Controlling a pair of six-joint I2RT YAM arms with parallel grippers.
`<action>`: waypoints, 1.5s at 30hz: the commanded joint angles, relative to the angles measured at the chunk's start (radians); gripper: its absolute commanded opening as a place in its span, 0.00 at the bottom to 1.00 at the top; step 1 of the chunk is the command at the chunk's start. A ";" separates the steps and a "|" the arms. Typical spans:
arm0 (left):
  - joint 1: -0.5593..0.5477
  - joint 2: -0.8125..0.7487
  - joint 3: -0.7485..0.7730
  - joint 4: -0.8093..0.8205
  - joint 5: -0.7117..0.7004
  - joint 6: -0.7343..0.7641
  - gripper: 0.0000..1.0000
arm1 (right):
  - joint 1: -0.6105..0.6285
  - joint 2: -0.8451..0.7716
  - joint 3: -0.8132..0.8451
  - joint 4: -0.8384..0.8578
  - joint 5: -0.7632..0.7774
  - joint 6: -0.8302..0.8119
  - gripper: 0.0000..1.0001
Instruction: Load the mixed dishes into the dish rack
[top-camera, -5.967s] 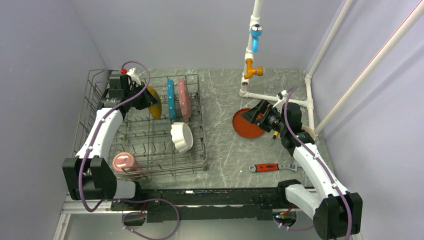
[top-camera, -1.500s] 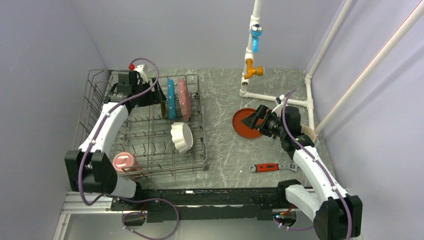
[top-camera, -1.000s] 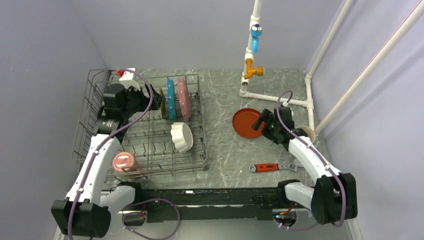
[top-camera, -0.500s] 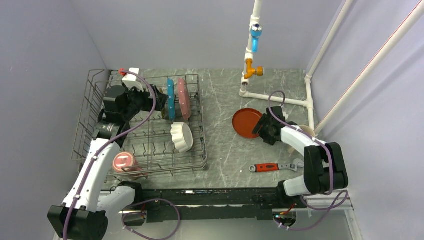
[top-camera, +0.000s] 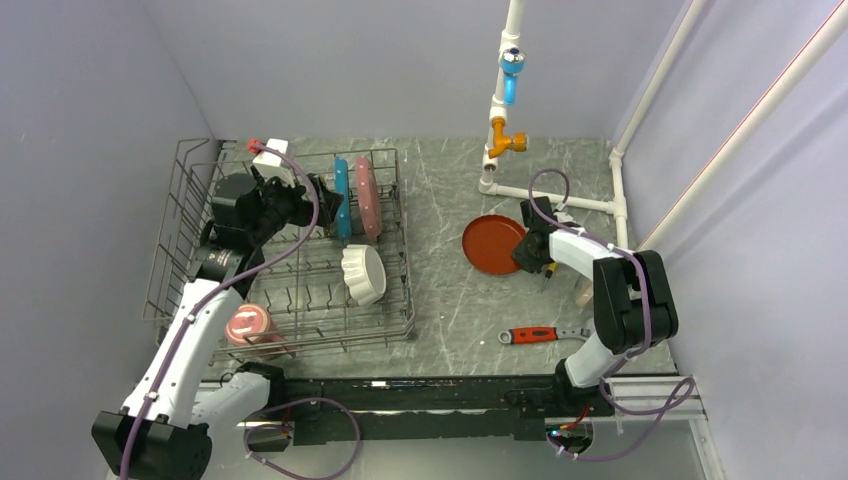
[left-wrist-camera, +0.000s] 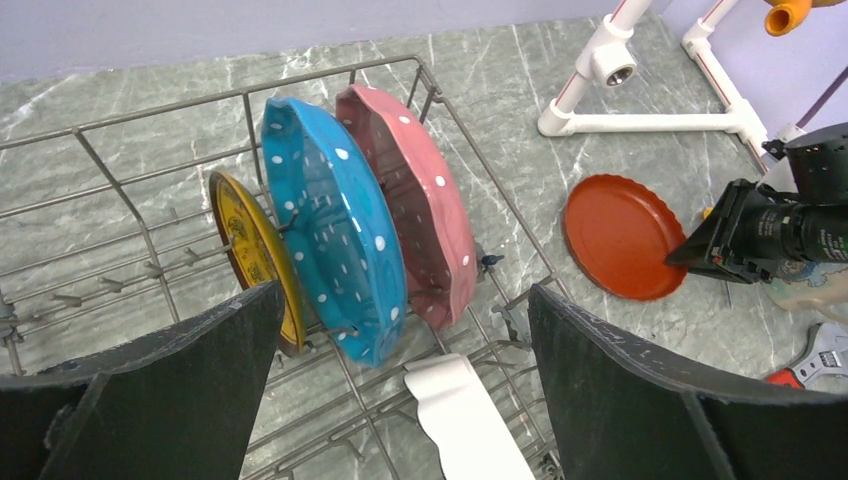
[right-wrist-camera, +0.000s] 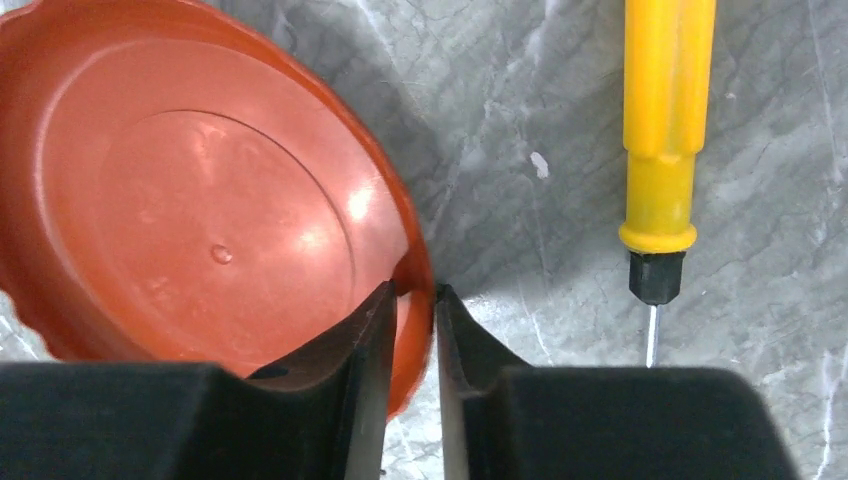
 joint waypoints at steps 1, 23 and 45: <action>-0.030 -0.024 -0.004 0.052 -0.003 0.037 0.97 | 0.022 0.040 0.004 -0.080 0.023 0.017 0.16; -0.685 -0.062 -0.174 0.169 -0.277 0.560 0.90 | 0.023 -0.366 -0.098 0.011 -0.334 -0.069 0.00; -1.141 0.891 0.301 0.173 -1.091 1.085 0.86 | 0.023 -0.509 -0.053 -0.147 -0.366 -0.070 0.00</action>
